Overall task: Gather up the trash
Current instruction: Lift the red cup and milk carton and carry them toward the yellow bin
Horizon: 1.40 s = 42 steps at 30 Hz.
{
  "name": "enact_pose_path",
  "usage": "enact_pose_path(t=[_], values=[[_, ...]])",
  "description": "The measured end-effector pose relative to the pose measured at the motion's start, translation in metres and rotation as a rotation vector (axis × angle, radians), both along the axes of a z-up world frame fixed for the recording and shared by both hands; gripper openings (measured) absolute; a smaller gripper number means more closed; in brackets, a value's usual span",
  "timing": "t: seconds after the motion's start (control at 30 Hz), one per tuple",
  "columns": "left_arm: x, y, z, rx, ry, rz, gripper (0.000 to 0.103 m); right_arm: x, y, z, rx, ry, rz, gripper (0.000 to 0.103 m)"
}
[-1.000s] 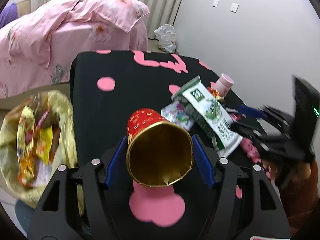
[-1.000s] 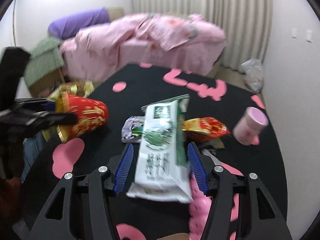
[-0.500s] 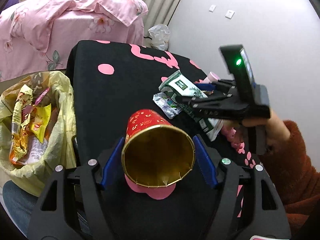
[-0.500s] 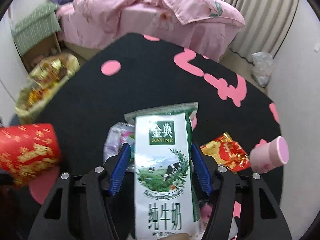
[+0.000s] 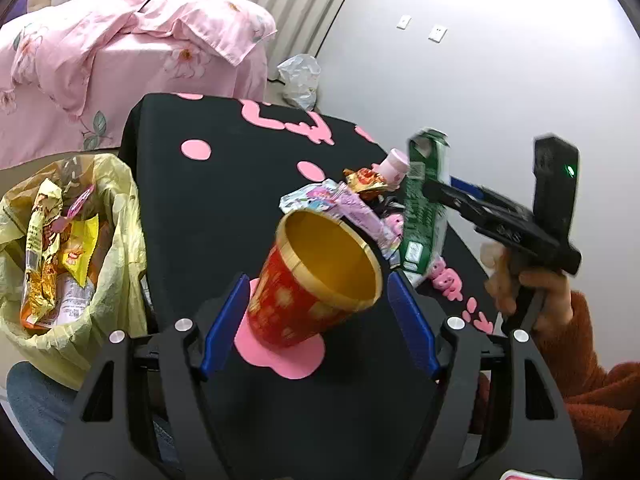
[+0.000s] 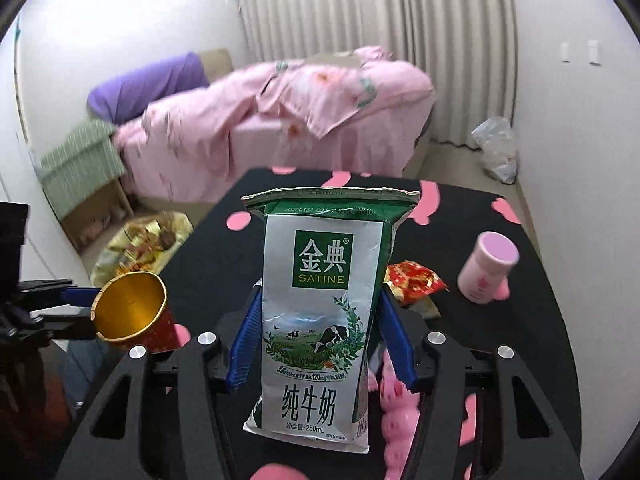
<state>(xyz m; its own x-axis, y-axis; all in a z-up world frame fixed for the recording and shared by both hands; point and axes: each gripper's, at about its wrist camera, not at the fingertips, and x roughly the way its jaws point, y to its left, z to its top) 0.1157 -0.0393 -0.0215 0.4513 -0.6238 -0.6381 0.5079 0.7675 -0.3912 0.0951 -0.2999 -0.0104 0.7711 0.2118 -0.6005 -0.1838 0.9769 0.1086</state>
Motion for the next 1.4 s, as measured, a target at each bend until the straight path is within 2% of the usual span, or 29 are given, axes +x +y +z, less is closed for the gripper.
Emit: enact_pose_path(t=[0.2, 0.27, 0.37, 0.47, 0.5, 0.6, 0.67, 0.87, 0.9, 0.97, 1.0, 1.2, 1.4], values=[[-0.005, 0.001, 0.012, -0.003, -0.066, 0.06, 0.069, -0.034, -0.002, 0.008, 0.004, -0.064, -0.002, 0.053], [-0.013, -0.002, 0.014, 0.016, -0.108, 0.048, 0.069, -0.039, -0.002, 0.009, 0.007, -0.074, 0.007, 0.053], [-0.03, -0.016, 0.009, 0.089, -0.171, -0.003, 0.069, -0.044, -0.002, 0.008, -0.001, -0.075, 0.007, 0.053], [-0.038, -0.016, 0.0, 0.196, -0.23, 0.046, 0.069, -0.049, -0.001, 0.008, -0.004, -0.082, 0.02, 0.053], [-0.038, -0.013, -0.004, 0.198, -0.228, 0.059, 0.069, -0.05, 0.0, 0.008, -0.005, -0.084, 0.026, 0.053], [-0.033, -0.004, -0.01, 0.128, -0.207, 0.065, 0.073, -0.05, 0.003, 0.006, -0.013, -0.079, 0.038, 0.053], [-0.03, -0.008, -0.012, 0.128, -0.214, 0.047, 0.073, -0.048, 0.005, 0.004, -0.009, -0.073, 0.04, 0.053], [-0.012, -0.032, -0.029, 0.239, -0.205, 0.02, 0.073, -0.047, 0.014, -0.001, -0.018, -0.065, 0.057, 0.053], [-0.006, -0.033, -0.033, 0.266, -0.174, 0.035, 0.068, -0.047, 0.014, -0.001, -0.021, -0.068, 0.056, 0.053], [-0.001, -0.03, -0.035, 0.25, -0.116, 0.048, 0.054, -0.048, 0.013, 0.001, -0.023, -0.077, 0.053, 0.053], [-0.002, -0.026, -0.034, 0.233, -0.108, 0.061, 0.054, -0.048, 0.011, 0.002, -0.021, -0.081, 0.049, 0.053], [-0.014, -0.008, -0.01, 0.171, -0.18, 0.083, 0.053, -0.051, 0.01, 0.009, 0.023, -0.105, 0.046, 0.053], [-0.014, 0.012, 0.012, 0.178, -0.234, 0.14, 0.053, -0.041, 0.03, 0.024, 0.013, -0.141, 0.087, 0.053]])
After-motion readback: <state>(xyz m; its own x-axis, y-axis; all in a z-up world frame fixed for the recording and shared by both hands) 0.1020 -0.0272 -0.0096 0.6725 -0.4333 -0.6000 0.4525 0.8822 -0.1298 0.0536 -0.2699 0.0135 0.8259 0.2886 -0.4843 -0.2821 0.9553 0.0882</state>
